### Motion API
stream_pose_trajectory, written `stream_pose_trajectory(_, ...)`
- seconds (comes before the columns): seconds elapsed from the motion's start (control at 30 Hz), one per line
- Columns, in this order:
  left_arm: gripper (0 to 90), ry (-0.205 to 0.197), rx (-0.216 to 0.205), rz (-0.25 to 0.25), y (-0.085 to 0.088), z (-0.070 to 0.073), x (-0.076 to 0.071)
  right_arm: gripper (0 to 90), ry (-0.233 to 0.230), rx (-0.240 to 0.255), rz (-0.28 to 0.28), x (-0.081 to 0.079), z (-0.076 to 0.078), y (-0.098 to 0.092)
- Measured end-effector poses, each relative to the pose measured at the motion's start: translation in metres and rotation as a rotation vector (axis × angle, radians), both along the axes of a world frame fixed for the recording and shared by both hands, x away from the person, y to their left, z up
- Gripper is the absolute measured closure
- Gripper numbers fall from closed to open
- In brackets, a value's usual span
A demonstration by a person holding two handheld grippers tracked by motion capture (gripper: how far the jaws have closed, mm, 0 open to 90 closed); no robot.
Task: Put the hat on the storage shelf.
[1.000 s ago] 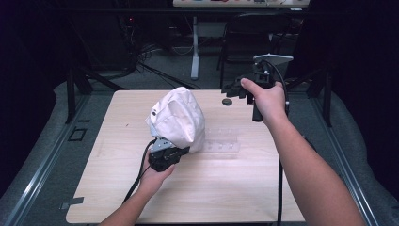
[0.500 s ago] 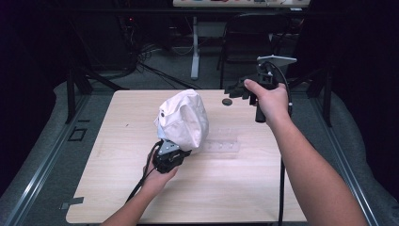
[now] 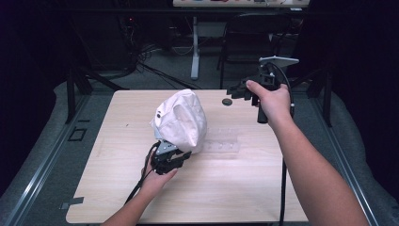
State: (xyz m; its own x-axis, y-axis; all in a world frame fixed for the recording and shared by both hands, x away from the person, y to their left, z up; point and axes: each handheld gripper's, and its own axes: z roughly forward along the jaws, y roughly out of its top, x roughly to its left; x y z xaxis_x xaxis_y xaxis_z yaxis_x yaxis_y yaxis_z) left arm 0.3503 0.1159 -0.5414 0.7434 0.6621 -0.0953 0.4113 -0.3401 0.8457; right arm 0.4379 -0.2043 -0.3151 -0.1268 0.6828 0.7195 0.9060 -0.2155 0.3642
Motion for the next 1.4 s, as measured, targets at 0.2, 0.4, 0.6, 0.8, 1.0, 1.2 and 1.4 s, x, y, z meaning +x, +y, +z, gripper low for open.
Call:
stream_pose_trajectory(0.2, 56.1, 0.025, 0.029, 0.003, 0.008, 0.0, 0.0, 65.8, -0.019, -0.05, 0.006, -0.006, 0.0, 0.0)
stream_pose_trajectory(0.4, 48.2, 0.035, 0.063, 0.029, 0.022, -0.003, -0.009, 62.8, -0.053, -0.148, 0.026, -0.019, -0.01, -0.001)
stream_pose_trajectory(0.6, 46.7, 0.052, 0.036, 0.054, 0.036, -0.005, -0.02, 57.9, -0.135, -0.257, 0.026, -0.034, -0.02, -0.005)
stream_pose_trajectory(0.8, 45.5, 0.058, 0.02, 0.099, 0.057, 0.0, -0.024, 54.8, -0.2, -0.351, 0.019, -0.048, -0.032, -0.014)
stream_pose_trajectory(1.0, 44.3, 0.062, 0.015, 0.145, 0.079, 0.002, -0.03, 52.8, -0.247, -0.431, 0.032, -0.063, -0.053, -0.02)
stream_pose_trajectory(1.2, 44.5, 0.087, 0.002, 0.202, 0.1, -0.001, -0.035, 51.3, -0.286, -0.519, 0.045, -0.078, -0.077, -0.021)
stream_pose_trajectory(1.4, 44.3, 0.113, -0.022, 0.239, 0.117, -0.007, -0.039, 50.3, -0.334, -0.576, 0.075, -0.094, -0.105, -0.018)
